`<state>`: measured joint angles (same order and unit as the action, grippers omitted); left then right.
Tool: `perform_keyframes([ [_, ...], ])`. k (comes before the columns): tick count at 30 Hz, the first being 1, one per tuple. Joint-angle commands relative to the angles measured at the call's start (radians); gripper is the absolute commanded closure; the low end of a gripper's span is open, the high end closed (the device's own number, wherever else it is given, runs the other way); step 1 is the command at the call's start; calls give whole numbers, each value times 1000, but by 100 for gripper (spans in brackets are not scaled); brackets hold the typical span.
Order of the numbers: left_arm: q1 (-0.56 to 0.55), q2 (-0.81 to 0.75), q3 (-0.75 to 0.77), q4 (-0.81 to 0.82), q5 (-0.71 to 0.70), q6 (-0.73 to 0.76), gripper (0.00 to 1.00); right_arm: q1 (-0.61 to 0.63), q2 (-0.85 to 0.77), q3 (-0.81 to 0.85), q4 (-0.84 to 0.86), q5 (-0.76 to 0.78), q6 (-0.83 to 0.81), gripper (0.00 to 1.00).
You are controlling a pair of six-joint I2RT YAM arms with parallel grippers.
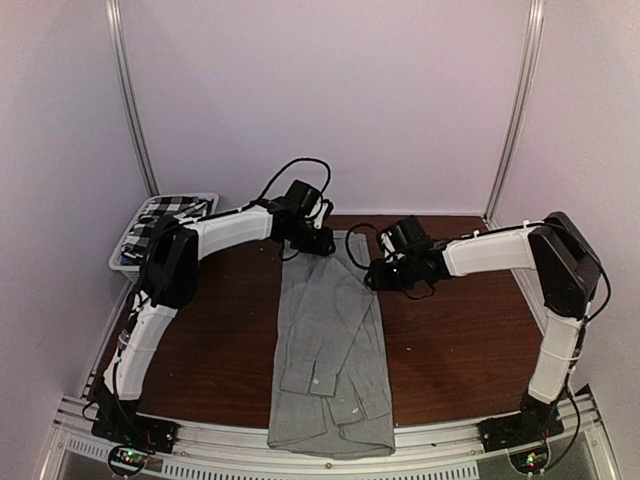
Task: Fold and stack the long sleeve shirts
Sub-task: Smooth out the rectangle-folded shirt at the center of the board.
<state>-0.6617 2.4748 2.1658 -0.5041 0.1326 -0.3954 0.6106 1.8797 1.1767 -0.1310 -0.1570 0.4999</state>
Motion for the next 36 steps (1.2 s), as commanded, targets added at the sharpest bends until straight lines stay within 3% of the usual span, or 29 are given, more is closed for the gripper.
perform_keyframes([
  [1, 4, 21, 23, 13, -11, -6, 65, 3, 20, -2, 30, 3, -15, 58],
  [19, 4, 24, 15, 104, 52, -19, 91, 31, 82, 27, 10, 6, -47, 62],
  [36, 5, -52, -96, 212, 4, -35, 100, 52, 42, 8, -9, 39, -30, 100],
])
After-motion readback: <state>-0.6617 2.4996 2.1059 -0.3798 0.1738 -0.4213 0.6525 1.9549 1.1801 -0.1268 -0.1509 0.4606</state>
